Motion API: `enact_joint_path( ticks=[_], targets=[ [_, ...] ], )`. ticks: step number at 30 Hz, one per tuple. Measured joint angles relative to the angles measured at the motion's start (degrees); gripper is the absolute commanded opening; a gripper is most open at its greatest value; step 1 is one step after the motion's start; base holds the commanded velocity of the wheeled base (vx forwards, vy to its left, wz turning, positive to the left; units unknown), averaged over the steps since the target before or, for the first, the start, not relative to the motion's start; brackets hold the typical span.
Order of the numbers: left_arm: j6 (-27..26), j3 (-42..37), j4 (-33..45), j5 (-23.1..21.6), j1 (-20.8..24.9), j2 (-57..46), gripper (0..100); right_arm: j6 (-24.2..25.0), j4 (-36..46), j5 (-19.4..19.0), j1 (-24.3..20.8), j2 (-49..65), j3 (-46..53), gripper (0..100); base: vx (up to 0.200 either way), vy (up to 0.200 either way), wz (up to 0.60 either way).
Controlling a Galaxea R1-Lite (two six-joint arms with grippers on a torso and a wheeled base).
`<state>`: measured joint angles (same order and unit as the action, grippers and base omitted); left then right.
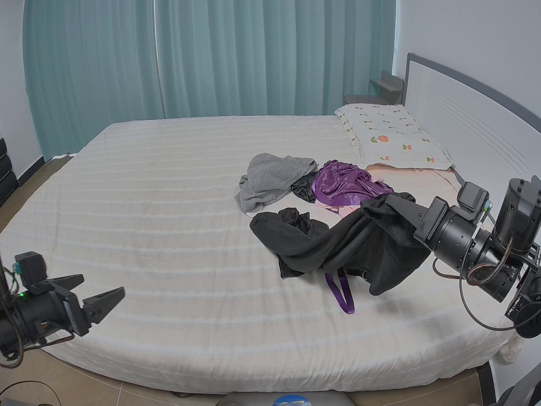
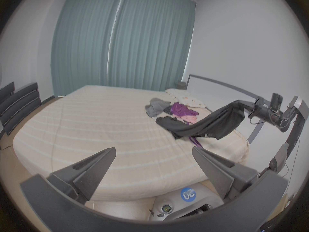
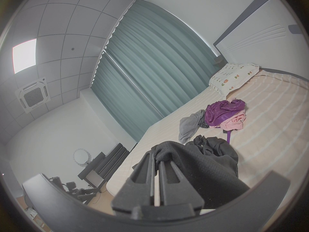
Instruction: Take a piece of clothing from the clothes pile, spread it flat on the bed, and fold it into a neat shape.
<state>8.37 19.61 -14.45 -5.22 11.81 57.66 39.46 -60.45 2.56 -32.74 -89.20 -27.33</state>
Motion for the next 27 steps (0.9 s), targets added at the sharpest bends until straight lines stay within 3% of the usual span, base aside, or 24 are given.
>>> enact_joint_path(
  ticks=[7, 12, 19, 27],
  targets=[
    [1.2, 2.7, -5.6, -0.1, 3.2, 16.7, 100, -0.4, 0.2, 0.0, 0.3, 0.0, -1.3, 0, 0.000, 0.000, 0.00],
    [5.5, 7.1, -9.7, -0.1, 8.4, 27.9, 100, -1.3, 0.5, 0.0, -0.8, 0.5, -2.9, 0, 0.000, 0.000, 0.00],
    [7.8, 14.1, -12.7, 0.0, 16.4, 39.1, 100, -3.4, 0.2, 0.0, -3.5, 0.9, -5.6, 0, 0.000, 0.000, 0.00],
    [8.1, 21.2, -13.2, 0.0, 22.6, 48.0, 100, -5.8, 0.6, 0.0, -6.9, 0.9, -8.2, 0, 0.000, 0.000, 0.00]
  ],
)
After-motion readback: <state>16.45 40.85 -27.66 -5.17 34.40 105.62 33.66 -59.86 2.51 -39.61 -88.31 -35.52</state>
